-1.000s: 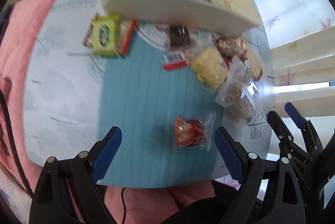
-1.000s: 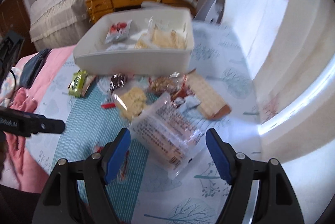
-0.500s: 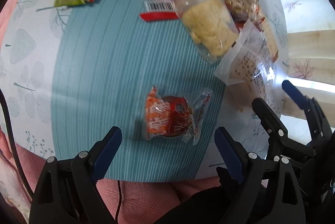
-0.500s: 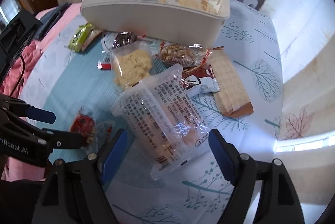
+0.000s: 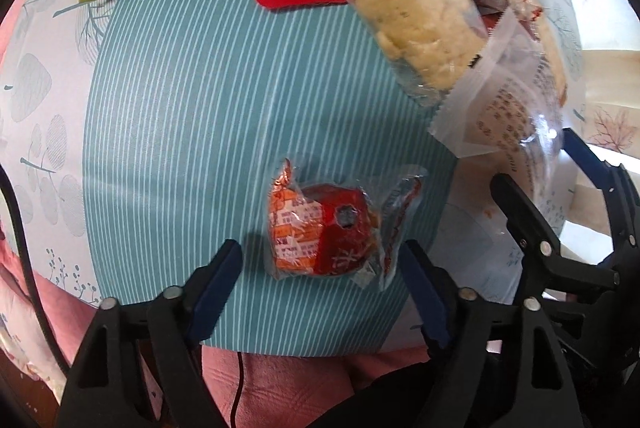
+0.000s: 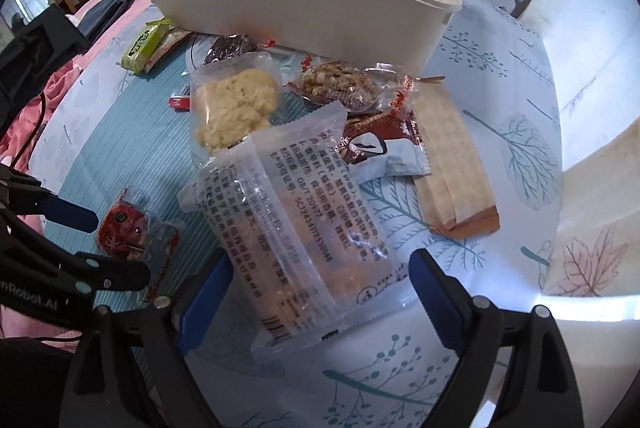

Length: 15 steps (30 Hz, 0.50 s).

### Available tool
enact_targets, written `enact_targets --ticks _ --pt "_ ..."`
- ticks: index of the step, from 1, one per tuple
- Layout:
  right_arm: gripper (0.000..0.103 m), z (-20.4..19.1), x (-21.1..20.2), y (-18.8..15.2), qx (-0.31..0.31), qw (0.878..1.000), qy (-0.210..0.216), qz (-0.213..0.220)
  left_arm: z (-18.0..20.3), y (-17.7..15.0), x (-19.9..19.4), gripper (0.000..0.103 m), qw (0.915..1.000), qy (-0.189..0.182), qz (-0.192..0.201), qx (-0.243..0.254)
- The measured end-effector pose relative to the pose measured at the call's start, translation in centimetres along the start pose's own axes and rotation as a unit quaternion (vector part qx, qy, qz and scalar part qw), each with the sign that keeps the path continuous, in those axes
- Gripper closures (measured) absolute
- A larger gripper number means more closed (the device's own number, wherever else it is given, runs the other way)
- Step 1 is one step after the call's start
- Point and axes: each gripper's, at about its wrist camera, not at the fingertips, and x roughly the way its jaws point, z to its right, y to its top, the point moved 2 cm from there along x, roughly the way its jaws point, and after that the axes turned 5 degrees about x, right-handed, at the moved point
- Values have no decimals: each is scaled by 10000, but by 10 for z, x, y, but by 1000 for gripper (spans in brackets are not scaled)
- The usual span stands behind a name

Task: Organize snacks
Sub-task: 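Grasp the red-orange wrapped candy with the left gripper while the right grasps the clear printed cookie bag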

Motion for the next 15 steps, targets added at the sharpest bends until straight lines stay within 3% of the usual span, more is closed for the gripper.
enact_targets --ticks 5,15 --pt "8 -1 7 4 -94 9999 90 -18 5 5 10 39 9999 117 -87 -38" --pt "10 -4 17 9 -204 9994 252 -74 14 20 11 46 9994 294 -126 -133"
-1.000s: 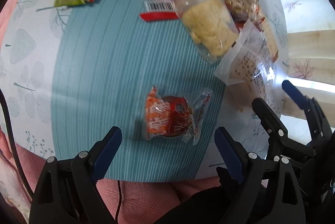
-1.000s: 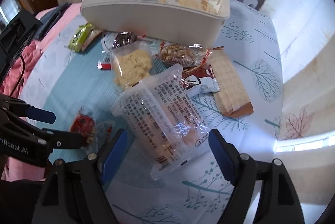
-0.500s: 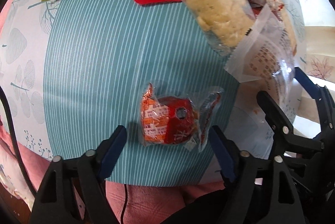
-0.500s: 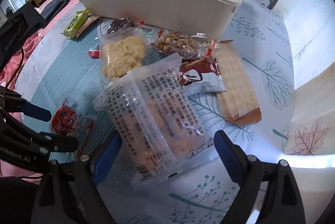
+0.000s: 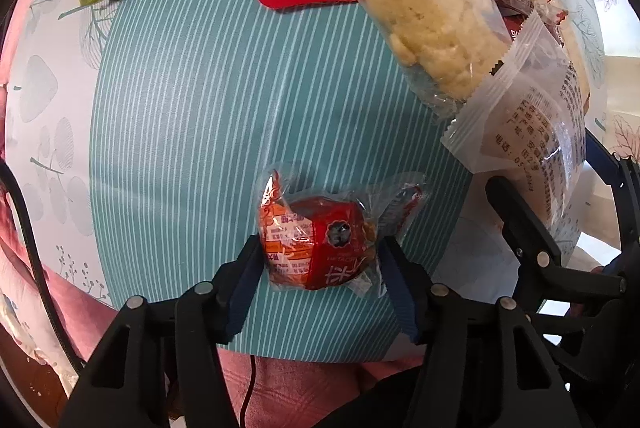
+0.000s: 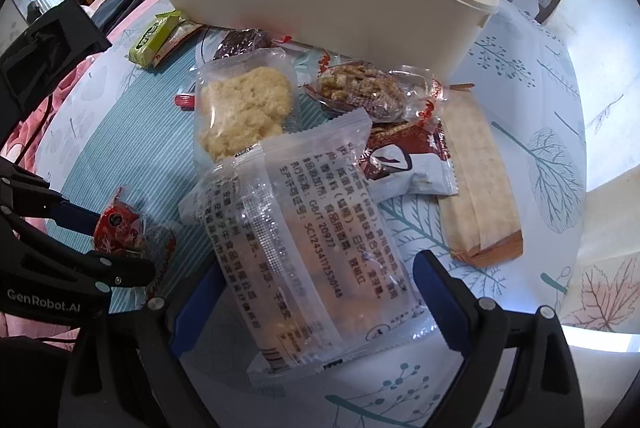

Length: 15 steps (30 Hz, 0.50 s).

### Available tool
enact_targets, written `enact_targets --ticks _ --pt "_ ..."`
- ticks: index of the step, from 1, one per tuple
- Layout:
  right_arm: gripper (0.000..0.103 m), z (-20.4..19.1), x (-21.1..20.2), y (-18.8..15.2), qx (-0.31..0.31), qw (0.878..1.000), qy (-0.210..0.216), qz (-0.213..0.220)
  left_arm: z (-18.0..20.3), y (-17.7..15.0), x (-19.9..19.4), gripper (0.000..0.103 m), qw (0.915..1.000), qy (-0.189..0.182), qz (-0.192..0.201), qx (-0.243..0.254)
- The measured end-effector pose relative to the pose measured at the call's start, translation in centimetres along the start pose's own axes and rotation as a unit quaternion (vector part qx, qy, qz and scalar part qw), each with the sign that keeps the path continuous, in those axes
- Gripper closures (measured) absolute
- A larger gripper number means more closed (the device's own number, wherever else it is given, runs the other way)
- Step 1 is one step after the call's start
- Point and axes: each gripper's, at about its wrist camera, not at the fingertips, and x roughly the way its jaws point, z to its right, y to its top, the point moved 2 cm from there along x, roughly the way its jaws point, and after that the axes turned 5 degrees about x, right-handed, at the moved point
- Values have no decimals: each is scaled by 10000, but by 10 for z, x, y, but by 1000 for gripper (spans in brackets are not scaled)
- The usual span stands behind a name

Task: Organize snacks
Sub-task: 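Grasp the red-orange wrapped candy with the left gripper while the right grasps the clear printed cookie bag, then lift the red-orange candy and cookie bag up off the mat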

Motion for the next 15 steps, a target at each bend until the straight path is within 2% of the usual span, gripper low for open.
enact_targets --ticks 5,15 --pt "18 -2 -1 1 -51 10000 69 3 -2 4 -3 47 10000 -17 29 -27" --pt "23 0 -4 1 22 9999 117 -107 0 10 -23 47 9999 -29 155 -43"
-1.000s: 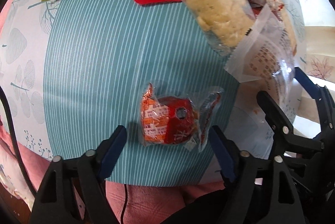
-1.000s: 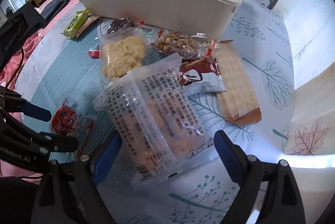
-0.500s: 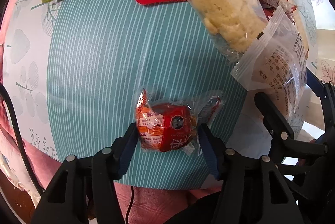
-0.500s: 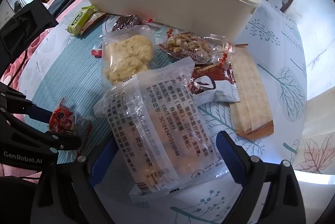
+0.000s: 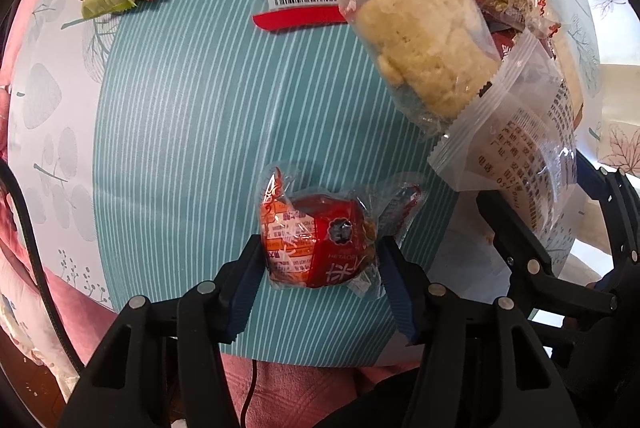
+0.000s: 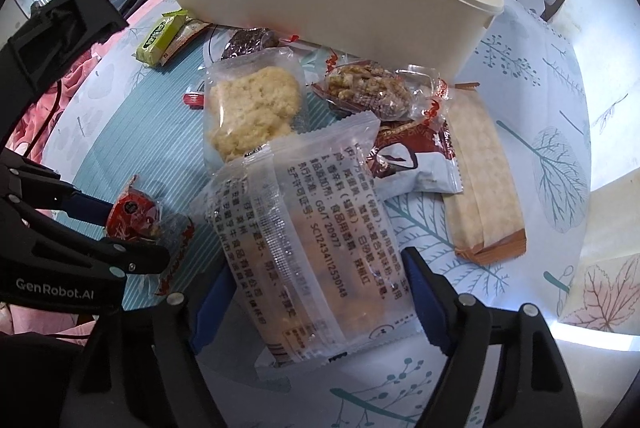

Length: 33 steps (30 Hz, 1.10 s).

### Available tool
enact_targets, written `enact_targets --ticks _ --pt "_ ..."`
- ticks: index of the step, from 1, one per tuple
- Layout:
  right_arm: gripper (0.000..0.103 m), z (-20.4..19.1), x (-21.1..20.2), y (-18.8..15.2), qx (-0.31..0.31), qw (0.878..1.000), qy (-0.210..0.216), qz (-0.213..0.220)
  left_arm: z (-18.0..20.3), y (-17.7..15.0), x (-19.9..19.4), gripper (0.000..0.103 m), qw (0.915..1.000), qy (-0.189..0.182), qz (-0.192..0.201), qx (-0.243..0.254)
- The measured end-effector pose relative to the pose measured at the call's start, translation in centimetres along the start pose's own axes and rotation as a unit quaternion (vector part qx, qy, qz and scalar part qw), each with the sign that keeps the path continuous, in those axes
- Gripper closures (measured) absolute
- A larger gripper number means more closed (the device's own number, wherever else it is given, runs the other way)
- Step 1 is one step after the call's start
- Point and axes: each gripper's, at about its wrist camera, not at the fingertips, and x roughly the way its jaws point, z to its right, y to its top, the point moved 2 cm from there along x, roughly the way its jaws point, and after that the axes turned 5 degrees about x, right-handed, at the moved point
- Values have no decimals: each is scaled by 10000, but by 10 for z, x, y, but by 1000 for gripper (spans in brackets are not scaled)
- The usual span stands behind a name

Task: Organize snacks
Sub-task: 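Lift the red-orange candy and cookie bag up off the mat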

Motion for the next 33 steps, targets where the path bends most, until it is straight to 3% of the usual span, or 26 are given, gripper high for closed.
enact_targets --ticks 13,33 --pt "24 3 -16 1 336 9989 307 -119 -8 1 -59 48 9981 -212 462 -340" --pt "24 -36 -87 48 667 9907 1010 620 -87 11 -172 48 9890 -326 1369 -450"
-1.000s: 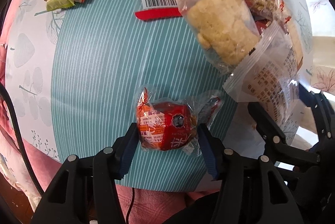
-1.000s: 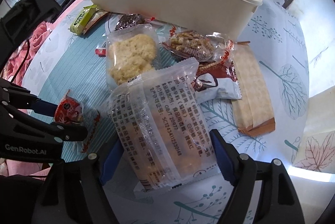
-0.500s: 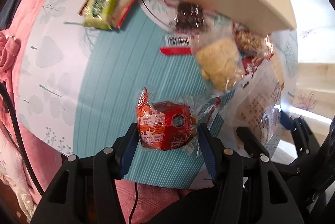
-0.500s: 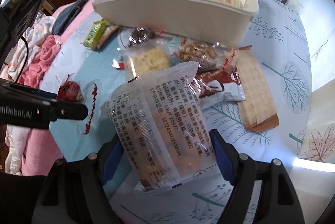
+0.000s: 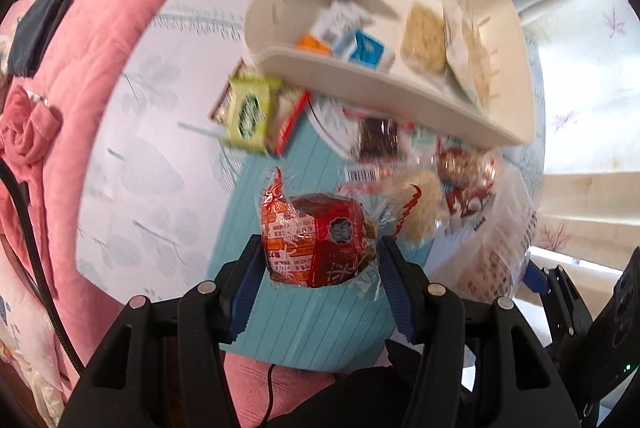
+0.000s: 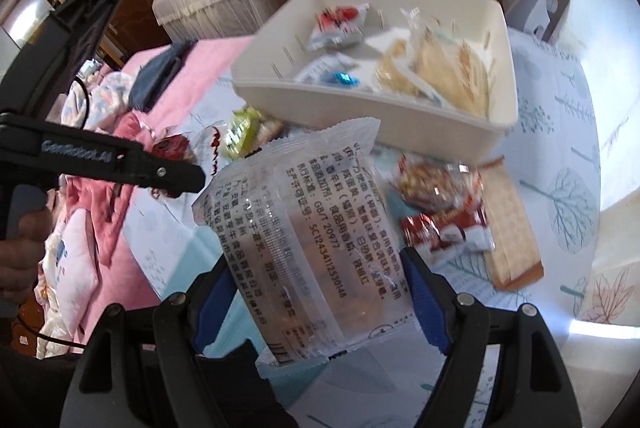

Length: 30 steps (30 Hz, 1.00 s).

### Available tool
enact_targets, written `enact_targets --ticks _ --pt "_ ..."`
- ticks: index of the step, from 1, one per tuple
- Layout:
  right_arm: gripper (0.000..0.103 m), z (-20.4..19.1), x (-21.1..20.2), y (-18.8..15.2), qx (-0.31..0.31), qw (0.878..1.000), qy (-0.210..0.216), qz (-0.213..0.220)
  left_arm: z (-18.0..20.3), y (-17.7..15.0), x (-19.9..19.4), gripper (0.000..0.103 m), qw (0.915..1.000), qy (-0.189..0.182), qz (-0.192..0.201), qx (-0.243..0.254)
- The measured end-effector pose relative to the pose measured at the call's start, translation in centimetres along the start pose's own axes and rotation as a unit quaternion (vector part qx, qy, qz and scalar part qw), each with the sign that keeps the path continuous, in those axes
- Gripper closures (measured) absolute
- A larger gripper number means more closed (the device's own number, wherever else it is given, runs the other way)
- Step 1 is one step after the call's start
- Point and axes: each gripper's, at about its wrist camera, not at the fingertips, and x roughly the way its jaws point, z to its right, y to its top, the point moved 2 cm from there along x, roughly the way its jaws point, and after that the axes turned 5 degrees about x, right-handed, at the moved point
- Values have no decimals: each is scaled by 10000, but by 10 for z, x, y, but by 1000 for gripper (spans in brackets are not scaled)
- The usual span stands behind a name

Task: Organize snacks
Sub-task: 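Lift the red-orange candy and cookie bag up off the mat, then carry both snacks over the white tray and open both grippers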

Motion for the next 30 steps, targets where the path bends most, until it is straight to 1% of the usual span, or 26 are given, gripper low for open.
enact_targets --ticks 4,10,17,21,26,30 --pt "24 -10 -8 17 81 9997 64 227 -7 21 -14 48 9998 -4 175 117" --pt "23 -22 -17 47 265 9979 49 596 -14 54 -31 48 9987 -15 367 341" --pt "23 -24 -20 79 555 9934 -124 998 -17 93 -43 48 9958 -68 599 683" --pt "23 -20 -17 92 784 9897 -233 1171 -16 117 -50 48 9931 -186 800 834" --pt "23 -11 -13 109 1075 9833 -420 1409 -8 146 -53 48 9876 -335 1019 1143" --pt "23 -1 -8 120 1285 9774 -541 1590 -1 162 -48 47 9816 -582 1158 1406"
